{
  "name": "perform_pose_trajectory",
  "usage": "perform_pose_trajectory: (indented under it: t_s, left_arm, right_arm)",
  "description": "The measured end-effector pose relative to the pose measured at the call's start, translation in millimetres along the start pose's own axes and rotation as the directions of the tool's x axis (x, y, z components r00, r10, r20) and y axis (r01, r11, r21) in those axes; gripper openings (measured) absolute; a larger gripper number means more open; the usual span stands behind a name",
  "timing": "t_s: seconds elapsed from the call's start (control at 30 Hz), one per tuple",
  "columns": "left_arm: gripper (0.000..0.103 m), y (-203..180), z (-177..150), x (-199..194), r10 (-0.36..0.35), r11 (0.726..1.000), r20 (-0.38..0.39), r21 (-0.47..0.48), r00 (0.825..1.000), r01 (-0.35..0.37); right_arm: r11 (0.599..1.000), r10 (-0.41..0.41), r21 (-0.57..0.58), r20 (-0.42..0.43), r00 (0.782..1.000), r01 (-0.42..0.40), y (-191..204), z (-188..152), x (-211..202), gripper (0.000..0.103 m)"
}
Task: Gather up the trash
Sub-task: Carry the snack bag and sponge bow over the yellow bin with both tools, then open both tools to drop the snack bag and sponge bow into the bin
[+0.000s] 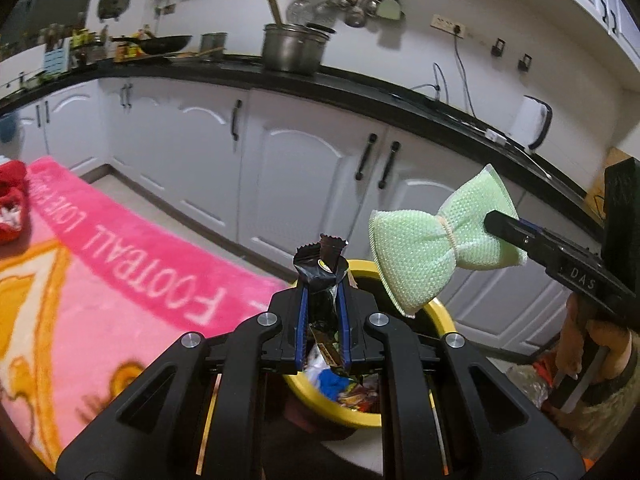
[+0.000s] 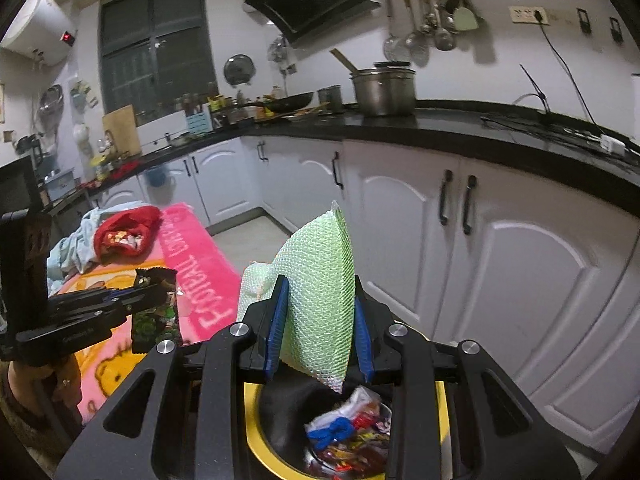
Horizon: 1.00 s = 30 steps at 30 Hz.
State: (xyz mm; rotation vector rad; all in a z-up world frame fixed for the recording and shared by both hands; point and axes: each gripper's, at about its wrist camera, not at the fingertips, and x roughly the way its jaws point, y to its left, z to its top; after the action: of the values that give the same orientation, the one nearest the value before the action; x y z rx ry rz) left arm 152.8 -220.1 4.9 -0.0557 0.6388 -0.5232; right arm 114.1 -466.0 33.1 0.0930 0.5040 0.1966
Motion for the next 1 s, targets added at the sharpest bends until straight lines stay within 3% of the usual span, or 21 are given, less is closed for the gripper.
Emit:
perform_pose_trajectory:
  t_s: [0.4,0.7,0.87,0.9,1.0]
  left_arm:
    - [0.007,-26.1,-0.5,48.5,-0.053,0.998,-0.061,0.017,0.997,0.054]
    - [0.008,-24.8,-16.5,86.1,-0.057,0.998,-0.151,0.003,0.987,0.059]
    - [0.03,-15.6,-21.5,100.2,-0.052,0.999,-0.186,-0.015,0.981,0.05]
    - [0.031,-13.9,-22.1,100.1,-0.053,0.999,-0.188,-0.017,0.981,0.051]
    - [0.046,-6.1,-22.4,92.8,-0.04,0.999,-0.174,-0.024,0.984,0.037]
  right_arm:
    - [0.995,-0.098,-0.021,-0.041,0.994,0.098,-27.5,-35.0,1.0,0.029]
    - [0.994,-0.106,-0.008,-0.155,0.982,0.106,-31.6,-68.1,28.7,0.034]
    - [0.993,-0.115,0.01,-0.197,0.974,0.119,-32.5,-76.2,40.8,0.044]
    - [0.992,-0.119,0.012,-0.197,0.973,0.124,-32.6,-76.2,40.4,0.047]
    - [0.99,-0.12,0.047,-0.182,0.976,0.131,-31.0,-71.6,31.2,0.052]
